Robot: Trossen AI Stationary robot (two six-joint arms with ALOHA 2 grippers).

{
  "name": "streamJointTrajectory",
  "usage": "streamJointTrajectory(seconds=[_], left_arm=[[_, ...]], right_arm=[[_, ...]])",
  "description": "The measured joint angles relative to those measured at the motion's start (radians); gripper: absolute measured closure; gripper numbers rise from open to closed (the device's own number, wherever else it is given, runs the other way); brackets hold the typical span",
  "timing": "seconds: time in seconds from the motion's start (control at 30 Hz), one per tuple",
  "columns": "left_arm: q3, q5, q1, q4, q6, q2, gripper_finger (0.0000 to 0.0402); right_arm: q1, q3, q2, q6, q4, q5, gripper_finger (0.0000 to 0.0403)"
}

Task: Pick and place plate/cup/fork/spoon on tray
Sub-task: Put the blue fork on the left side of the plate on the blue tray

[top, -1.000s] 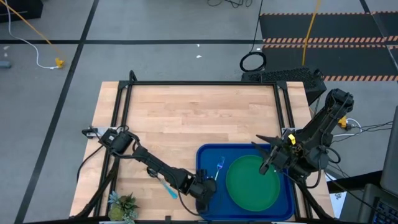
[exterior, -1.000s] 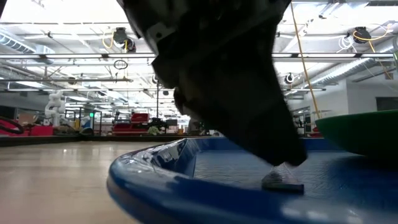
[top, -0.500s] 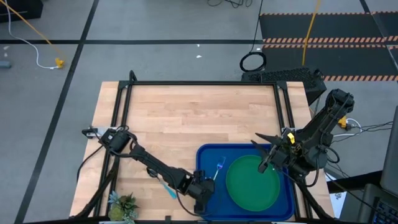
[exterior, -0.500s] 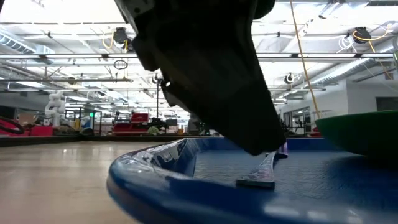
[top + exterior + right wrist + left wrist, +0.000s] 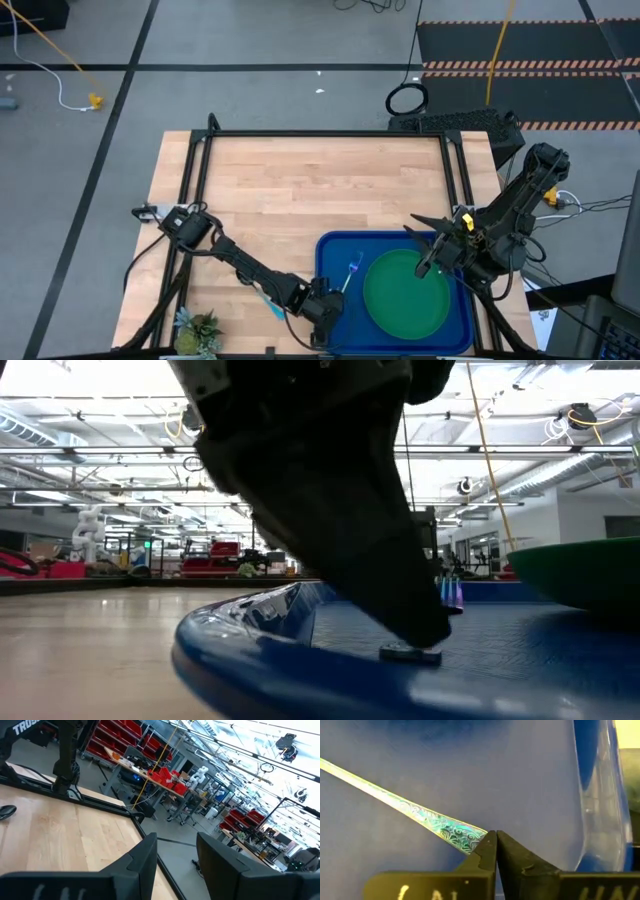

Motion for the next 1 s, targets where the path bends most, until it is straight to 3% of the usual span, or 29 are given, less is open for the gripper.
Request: streamJointTrajectory(seconds=[0.8,1.0], left_arm=[[0.000,0.015,0.020,0.183,-0.019,0.051,0.0385],[0.000,0.063,0.030,0.207,0.008,0.035,0.0398]], right_arm=[[0.000,0.000,0.000,0.000,0.000,0.000,0.0273],[0.000,0.000,0.000,0.000,0.000,0.000,0.0273]])
